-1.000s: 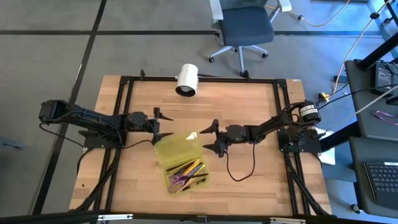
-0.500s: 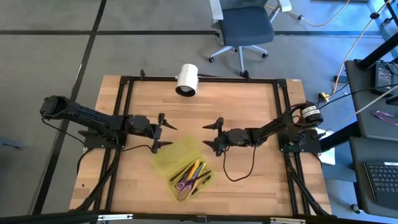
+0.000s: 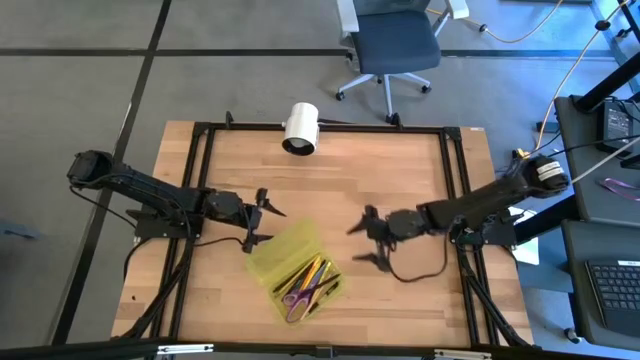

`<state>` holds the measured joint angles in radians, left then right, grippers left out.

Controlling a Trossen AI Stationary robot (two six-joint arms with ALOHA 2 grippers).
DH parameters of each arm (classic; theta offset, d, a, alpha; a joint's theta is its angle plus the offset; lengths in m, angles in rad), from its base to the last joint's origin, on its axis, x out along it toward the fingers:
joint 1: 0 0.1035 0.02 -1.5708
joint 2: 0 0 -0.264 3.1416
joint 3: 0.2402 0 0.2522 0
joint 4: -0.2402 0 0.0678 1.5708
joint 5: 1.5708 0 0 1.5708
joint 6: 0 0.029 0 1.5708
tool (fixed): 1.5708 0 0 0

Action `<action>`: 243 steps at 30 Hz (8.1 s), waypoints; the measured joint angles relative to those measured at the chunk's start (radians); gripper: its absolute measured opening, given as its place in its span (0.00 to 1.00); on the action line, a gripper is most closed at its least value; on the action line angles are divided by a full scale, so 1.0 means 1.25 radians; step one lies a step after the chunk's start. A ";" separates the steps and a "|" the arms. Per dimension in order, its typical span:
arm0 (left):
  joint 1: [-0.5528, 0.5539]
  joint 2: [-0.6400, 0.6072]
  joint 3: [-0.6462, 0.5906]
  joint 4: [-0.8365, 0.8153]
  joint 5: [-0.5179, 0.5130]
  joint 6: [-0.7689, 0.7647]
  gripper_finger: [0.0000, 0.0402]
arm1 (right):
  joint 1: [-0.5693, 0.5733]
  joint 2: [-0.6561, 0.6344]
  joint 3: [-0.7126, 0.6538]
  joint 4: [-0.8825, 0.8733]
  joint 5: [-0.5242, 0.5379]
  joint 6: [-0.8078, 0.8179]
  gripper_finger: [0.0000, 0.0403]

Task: Pick & place school supplies into a supply box
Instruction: Close the yellow supply box, then return to Home Position

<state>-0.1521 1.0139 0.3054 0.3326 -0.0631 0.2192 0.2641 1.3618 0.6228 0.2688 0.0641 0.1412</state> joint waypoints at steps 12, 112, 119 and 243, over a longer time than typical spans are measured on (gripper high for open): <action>0.000 0.000 0.000 0.003 0.003 -0.005 0.75 | 0.230 0.124 0.001 0.165 -0.011 0.321 0.89; -0.178 0.499 0.322 -0.075 0.066 -0.390 0.75 | 0.119 0.410 0.207 -0.043 0.135 0.153 0.89; -0.144 0.500 0.321 -0.081 -0.045 -0.453 0.75 | 0.139 0.367 0.207 -0.126 0.143 0.195 0.89; 0.343 -0.808 -0.237 -0.215 0.302 -0.333 0.75 | -0.403 -1.088 -0.493 -0.087 -0.616 -0.079 0.89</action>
<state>0.2768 0.0036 0.0086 0.0635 0.3149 -0.1967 -0.2401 0.0017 0.0067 0.1603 -0.7054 0.0429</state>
